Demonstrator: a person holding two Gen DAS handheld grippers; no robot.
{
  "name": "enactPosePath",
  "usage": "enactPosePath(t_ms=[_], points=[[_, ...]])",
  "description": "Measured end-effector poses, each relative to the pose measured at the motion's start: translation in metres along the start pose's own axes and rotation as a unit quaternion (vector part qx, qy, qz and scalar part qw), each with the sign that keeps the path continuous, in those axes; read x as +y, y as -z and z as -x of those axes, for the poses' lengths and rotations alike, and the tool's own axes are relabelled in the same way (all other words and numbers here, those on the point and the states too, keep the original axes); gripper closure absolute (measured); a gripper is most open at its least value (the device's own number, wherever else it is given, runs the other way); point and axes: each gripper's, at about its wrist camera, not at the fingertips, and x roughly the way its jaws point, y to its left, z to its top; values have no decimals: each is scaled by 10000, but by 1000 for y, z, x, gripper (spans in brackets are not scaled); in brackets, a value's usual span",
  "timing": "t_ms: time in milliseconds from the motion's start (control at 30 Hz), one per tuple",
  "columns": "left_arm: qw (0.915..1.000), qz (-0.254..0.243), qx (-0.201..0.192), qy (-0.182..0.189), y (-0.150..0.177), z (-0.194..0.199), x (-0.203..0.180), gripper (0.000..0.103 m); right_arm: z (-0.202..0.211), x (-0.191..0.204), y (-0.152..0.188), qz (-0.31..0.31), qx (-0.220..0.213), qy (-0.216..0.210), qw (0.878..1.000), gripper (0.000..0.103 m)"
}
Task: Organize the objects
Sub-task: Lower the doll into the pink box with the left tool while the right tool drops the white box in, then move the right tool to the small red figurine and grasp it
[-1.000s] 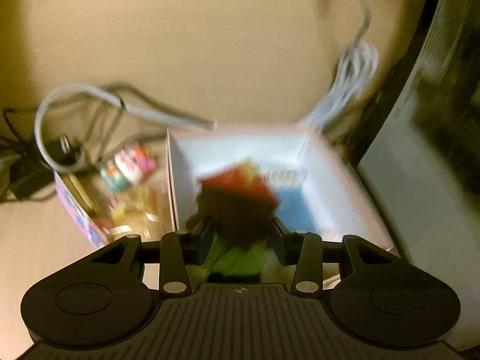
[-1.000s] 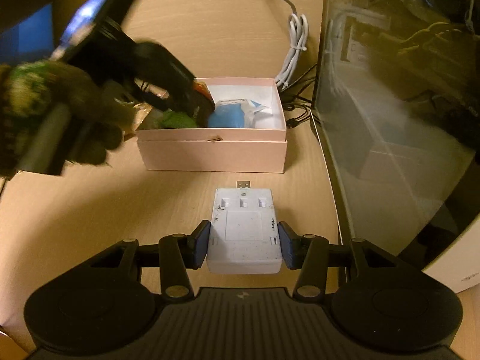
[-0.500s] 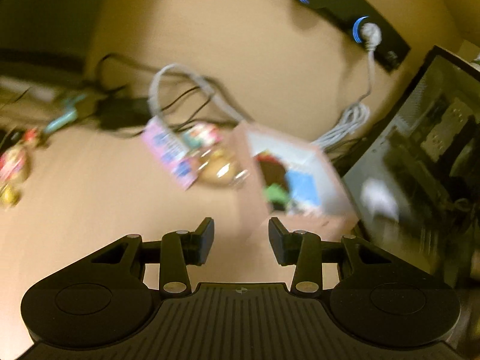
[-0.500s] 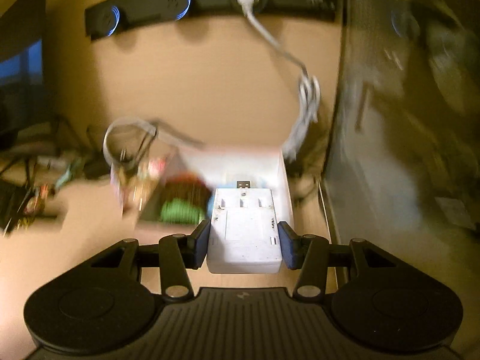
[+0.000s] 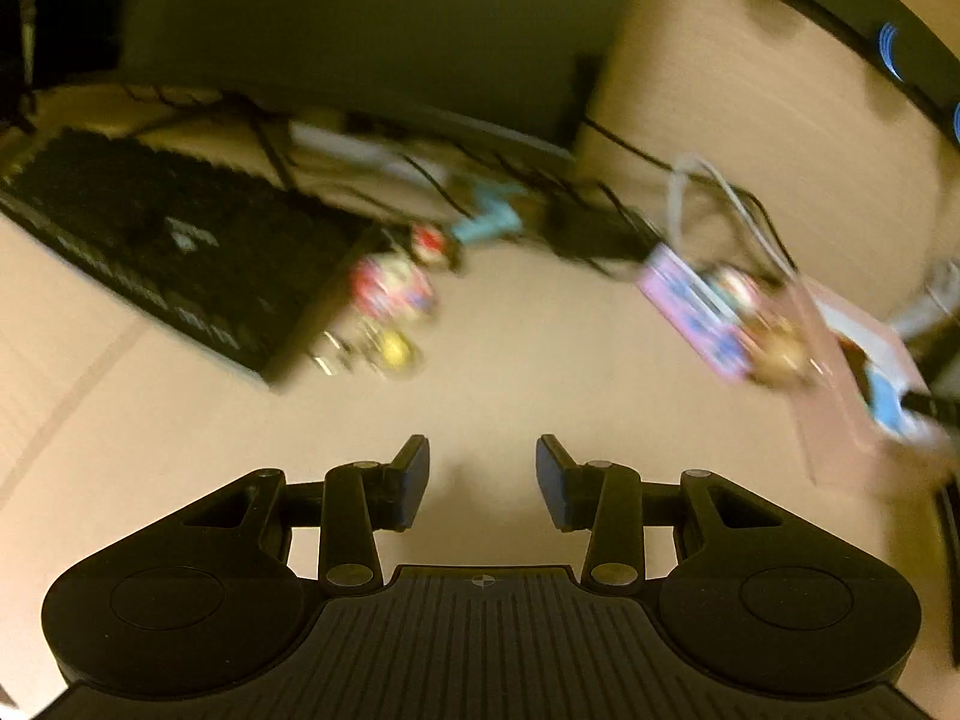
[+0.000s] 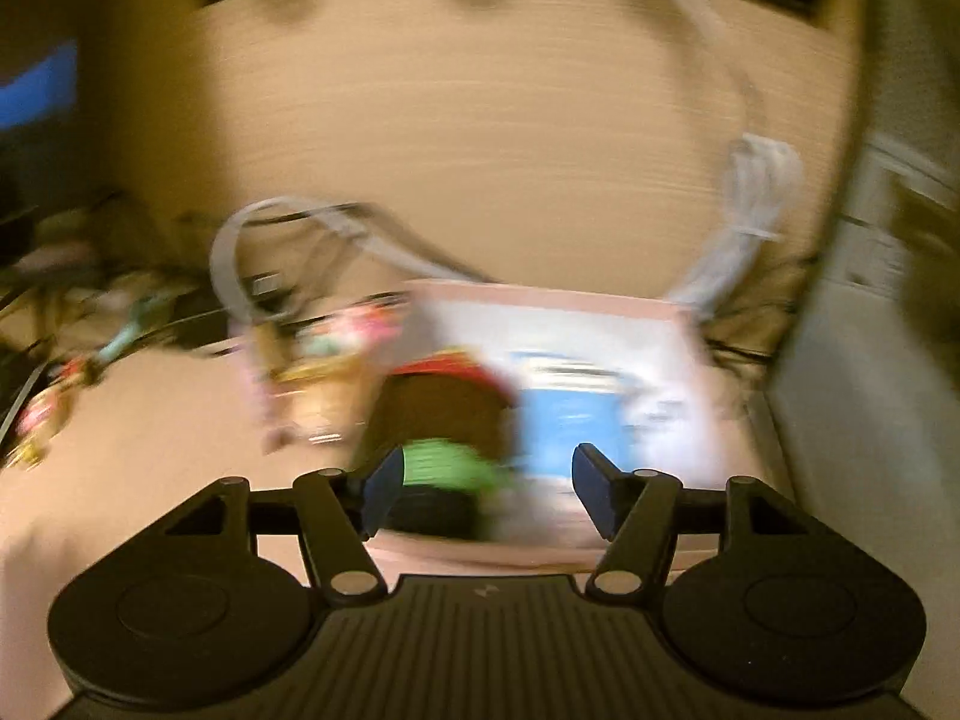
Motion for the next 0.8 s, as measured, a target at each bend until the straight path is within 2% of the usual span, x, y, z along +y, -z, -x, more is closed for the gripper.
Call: enactPosePath(t_ms=[100, 300, 467, 567, 733, 800], points=[[9996, -111, -233, -136, -24, -16, 9, 60, 0, 40, -1, 269, 18, -350, 9990, 39], [9968, -497, -257, -563, -52, -71, 11, 61, 14, 89, 8, 447, 133, -775, 9959, 37], [9943, -734, -120, -762, -48, -98, 7, 62, 33, 86, 25, 474, 242, -649, 9965, 33], [9932, -785, -220, -827, -45, -100, 3, 62, 40, 72, 32, 312, 326, -445, 9980, 33], [9951, -713, -189, -656, -48, -103, -3, 63, 47, 54, 45, 75, 455, -248, 9986, 33], [9974, -636, -137, -301, -47, -102, -9, 64, 49, 50, 50, 11, 495, -231, 9985, 33]])
